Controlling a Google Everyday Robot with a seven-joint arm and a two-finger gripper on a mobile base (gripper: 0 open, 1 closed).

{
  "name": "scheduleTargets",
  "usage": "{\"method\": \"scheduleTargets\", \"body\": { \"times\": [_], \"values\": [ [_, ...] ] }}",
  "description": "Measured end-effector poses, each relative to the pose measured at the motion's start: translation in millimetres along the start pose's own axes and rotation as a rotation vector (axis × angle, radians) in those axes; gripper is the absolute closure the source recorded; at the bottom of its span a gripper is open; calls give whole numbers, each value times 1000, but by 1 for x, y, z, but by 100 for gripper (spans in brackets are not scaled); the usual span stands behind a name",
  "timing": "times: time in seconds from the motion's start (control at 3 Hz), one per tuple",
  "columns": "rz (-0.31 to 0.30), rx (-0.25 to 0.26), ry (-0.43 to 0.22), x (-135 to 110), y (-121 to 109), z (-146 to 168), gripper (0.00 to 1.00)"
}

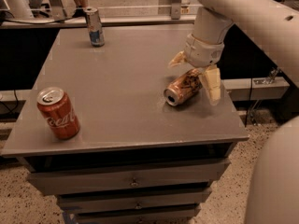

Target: Knock orange can over

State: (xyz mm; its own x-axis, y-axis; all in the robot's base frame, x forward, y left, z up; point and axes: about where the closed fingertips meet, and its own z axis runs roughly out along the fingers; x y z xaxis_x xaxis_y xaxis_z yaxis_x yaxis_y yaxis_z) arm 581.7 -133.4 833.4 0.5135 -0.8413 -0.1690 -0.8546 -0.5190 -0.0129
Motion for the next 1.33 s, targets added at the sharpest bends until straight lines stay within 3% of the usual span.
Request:
{"method": "scheduleTargets", "body": {
  "times": [0.33,0.67,1.0,1.33],
  "values": [
    [180,85,-92,41,-7,-17,0],
    [351,223,-193,79,-9,-47,0],
    [503,346,-291,105,3,-78,0],
    [622,404,-417,114,24,-95,0]
  ]
}}
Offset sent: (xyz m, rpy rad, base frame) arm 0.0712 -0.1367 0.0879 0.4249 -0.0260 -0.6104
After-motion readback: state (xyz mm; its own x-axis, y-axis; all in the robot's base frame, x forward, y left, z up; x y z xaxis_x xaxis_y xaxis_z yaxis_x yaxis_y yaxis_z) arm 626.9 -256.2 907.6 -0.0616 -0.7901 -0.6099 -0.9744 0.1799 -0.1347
